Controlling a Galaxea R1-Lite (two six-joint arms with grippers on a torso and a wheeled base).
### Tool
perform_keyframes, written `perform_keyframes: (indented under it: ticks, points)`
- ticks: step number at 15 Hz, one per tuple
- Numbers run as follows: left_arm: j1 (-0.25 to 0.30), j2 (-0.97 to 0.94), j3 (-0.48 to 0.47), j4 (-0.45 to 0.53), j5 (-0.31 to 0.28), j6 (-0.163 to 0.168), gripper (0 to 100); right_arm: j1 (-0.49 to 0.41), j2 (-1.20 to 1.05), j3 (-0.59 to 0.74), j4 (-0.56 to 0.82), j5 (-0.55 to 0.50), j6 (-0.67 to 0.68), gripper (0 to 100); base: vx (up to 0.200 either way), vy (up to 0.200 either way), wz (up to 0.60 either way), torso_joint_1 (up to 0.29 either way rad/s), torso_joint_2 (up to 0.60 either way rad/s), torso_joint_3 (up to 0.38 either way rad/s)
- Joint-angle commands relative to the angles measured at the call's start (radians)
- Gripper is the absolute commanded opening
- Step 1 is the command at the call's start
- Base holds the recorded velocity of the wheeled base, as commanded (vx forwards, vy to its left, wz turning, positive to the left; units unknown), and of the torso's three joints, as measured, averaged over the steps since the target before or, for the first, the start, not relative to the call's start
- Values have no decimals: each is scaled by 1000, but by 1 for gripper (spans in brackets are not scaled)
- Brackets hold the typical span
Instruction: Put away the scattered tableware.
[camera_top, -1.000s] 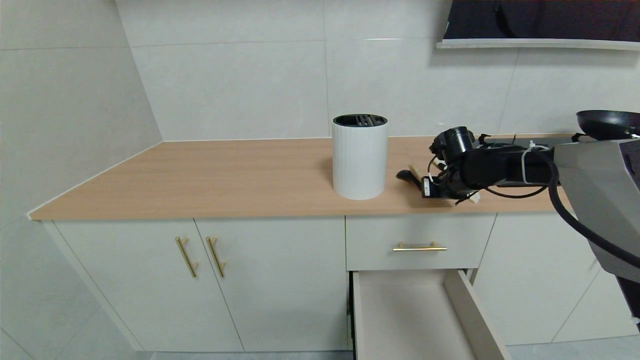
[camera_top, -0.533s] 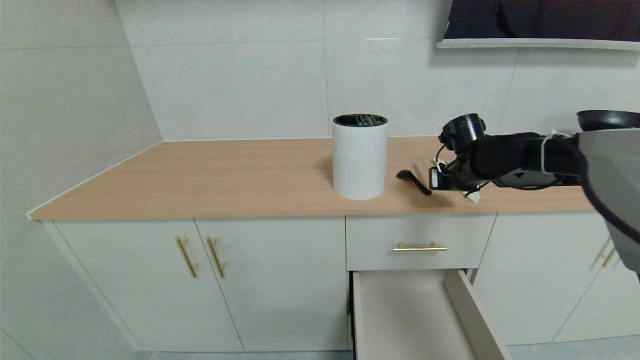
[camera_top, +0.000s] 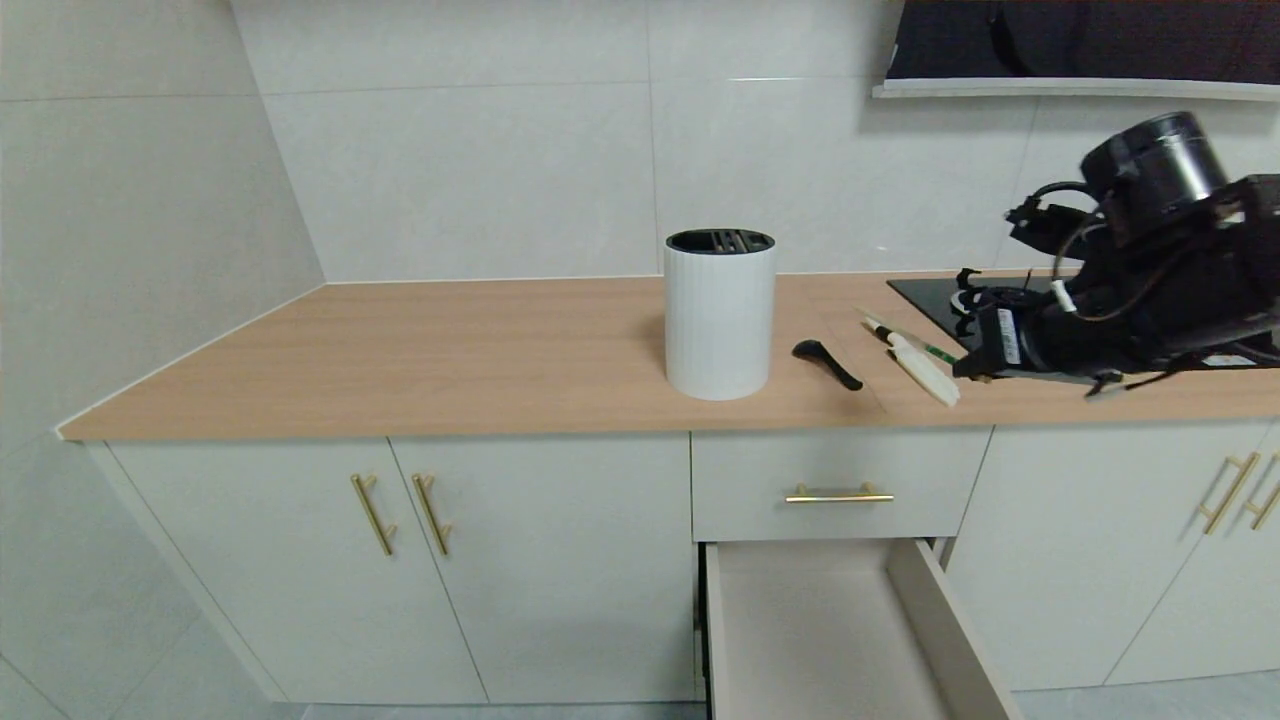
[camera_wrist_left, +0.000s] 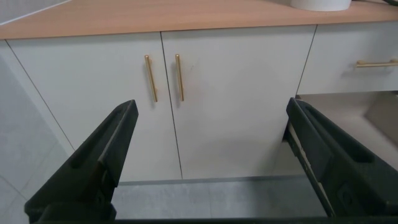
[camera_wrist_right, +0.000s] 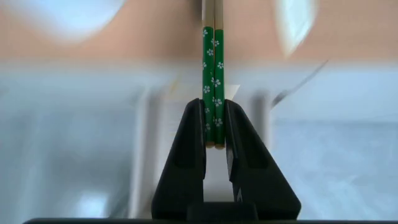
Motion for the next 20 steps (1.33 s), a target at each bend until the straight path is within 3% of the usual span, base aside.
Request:
perform_keyframes:
  ticks: [1,6,12,20]
  points:
    - [0,0,0,0,0,0,100,0,-268,195,73,135,-6,0,0,0,0,0,0,0]
    - [0,0,0,0,0,0,100,61,-279,328,59,140,-74,0,0,0,0,0,0,0]
    - [0,2,0,0,0,0,100,92,-228,353,35,138,-84,0,0,0,0,-8,19,11]
    - [0,0,0,0,0,0,100,92,-156,351,33,137,-84,0,0,0,0,-168,428,256]
